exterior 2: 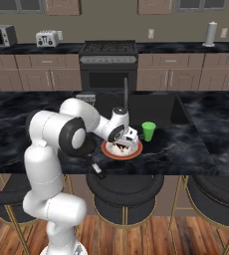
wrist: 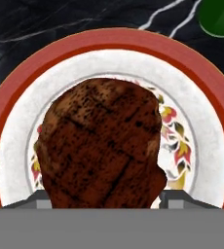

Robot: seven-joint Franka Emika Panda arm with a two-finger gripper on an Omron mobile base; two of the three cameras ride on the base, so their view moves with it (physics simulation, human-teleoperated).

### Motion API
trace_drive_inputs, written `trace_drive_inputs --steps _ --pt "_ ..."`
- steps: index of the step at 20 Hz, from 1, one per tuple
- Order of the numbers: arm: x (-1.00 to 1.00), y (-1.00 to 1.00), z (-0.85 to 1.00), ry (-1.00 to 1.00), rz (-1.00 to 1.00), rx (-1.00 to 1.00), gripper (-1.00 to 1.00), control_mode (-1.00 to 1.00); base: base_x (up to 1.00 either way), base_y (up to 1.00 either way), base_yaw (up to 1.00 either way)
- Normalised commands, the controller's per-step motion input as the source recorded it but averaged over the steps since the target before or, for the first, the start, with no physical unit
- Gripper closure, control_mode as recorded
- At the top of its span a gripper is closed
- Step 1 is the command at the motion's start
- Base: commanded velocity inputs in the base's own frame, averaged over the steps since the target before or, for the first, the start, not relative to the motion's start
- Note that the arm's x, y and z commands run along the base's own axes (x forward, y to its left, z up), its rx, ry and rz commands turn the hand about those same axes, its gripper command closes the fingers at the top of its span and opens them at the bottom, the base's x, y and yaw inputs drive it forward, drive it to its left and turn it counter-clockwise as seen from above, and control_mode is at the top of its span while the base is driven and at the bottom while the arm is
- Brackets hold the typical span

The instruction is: Pick up the pan with the steak in it and place it on the dining table. Then place the steak on the plate.

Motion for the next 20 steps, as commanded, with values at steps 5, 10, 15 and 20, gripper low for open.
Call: trace_drive_inputs --steps 5,10,15,20 --pt "0.03 -0.02 -0.12 0.0 0.0 0.0 1.0 -1.0 0.0 0.0 0.0" --pt "0.01 0.0 -0.03 0.0 0.0 0.0 1.0 -1.0 0.0 0.0 0.0" --pt "0.09 0.02 -0.01 -0.01 0.0 0.0 -1.0 -1.0 0.0 0.0 0.0" --pt "0.22 0.0 0.0 0.0 0.0 0.01 -1.0 -1.0 0.0 0.0 0.0"
